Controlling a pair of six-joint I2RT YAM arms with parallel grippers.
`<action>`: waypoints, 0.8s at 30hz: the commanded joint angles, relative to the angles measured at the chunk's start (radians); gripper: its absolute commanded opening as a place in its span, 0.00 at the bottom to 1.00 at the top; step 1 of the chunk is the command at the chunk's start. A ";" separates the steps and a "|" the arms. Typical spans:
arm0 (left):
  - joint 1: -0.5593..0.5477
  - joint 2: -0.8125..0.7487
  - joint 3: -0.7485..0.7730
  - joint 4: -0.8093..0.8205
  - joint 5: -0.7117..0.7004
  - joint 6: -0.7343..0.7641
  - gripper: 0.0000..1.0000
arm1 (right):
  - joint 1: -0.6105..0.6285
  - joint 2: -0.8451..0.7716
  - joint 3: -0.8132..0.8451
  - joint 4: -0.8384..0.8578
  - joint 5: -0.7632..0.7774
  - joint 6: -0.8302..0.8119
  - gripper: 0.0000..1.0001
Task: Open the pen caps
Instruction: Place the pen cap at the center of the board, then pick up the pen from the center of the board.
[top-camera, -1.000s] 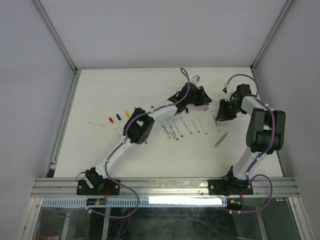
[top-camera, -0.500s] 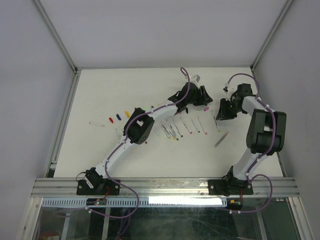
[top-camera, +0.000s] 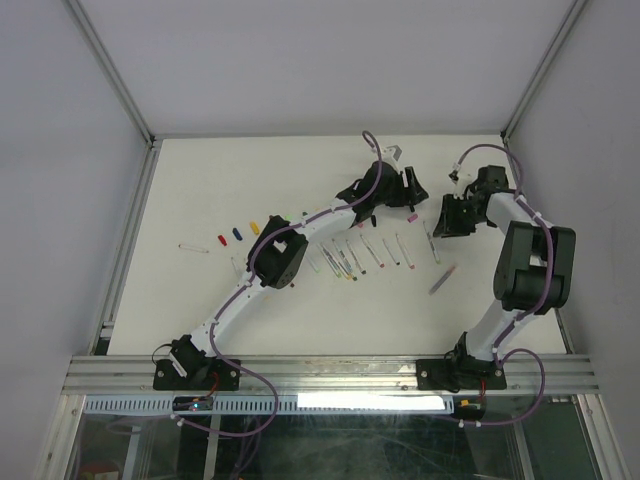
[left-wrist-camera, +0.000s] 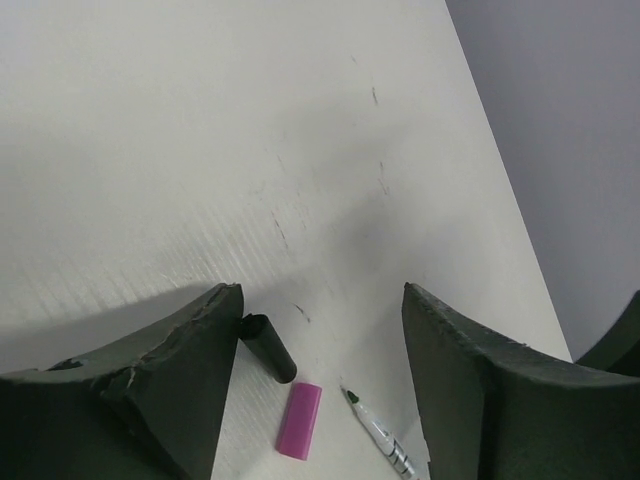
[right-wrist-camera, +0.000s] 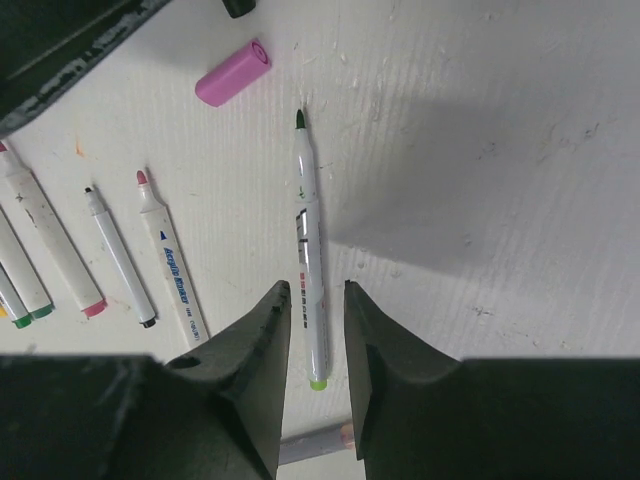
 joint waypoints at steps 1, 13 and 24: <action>-0.015 -0.031 0.070 0.007 -0.074 0.077 0.67 | -0.012 -0.099 -0.002 0.048 -0.033 0.003 0.30; -0.010 -0.346 -0.185 0.073 -0.157 0.259 0.81 | -0.034 -0.352 -0.067 0.051 -0.296 -0.206 0.32; -0.003 -1.075 -1.272 0.691 -0.114 0.449 0.94 | -0.038 -0.620 -0.231 -0.230 -0.611 -1.077 0.55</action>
